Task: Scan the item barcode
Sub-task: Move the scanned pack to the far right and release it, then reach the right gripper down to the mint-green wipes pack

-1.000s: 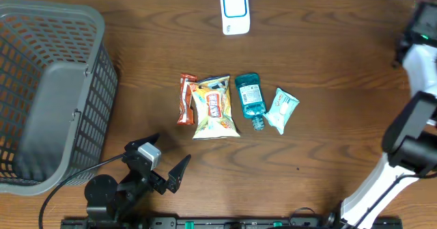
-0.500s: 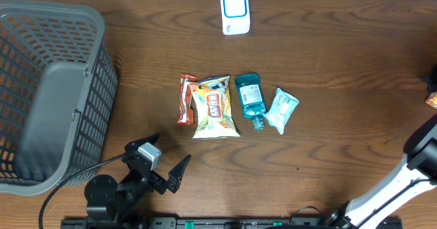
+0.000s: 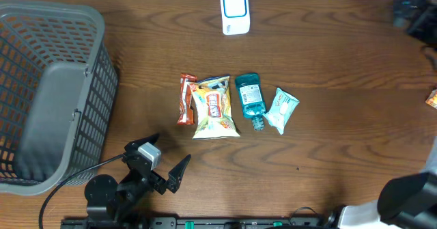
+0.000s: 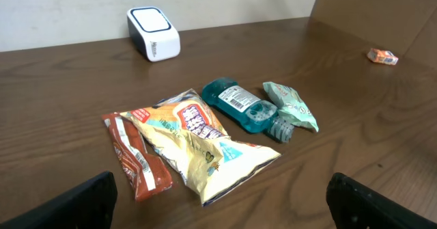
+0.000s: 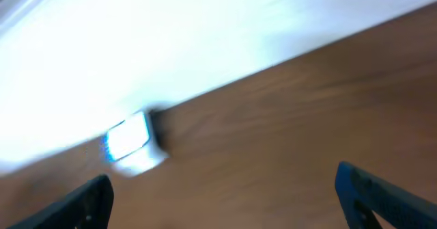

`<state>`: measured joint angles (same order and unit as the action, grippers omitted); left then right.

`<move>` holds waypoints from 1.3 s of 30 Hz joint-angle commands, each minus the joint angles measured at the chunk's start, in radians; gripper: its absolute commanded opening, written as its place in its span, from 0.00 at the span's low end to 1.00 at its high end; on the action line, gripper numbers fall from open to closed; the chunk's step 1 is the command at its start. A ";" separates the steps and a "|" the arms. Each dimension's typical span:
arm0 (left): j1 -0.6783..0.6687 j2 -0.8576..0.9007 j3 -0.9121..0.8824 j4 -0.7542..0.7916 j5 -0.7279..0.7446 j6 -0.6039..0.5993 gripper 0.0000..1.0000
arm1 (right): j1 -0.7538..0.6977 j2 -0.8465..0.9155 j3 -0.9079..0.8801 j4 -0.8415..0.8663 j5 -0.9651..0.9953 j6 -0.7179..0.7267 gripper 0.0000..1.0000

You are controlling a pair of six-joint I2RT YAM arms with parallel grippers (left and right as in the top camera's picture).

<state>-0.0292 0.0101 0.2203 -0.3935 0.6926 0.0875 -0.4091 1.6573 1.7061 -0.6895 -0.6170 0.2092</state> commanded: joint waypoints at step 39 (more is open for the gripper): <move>-0.003 -0.005 -0.001 -0.004 -0.001 0.017 0.98 | 0.853 0.540 -0.006 -0.552 0.939 0.853 0.51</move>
<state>-0.0292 0.0105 0.2203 -0.3946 0.6926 0.0875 0.4427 2.1654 1.7004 -1.2373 0.2928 1.0389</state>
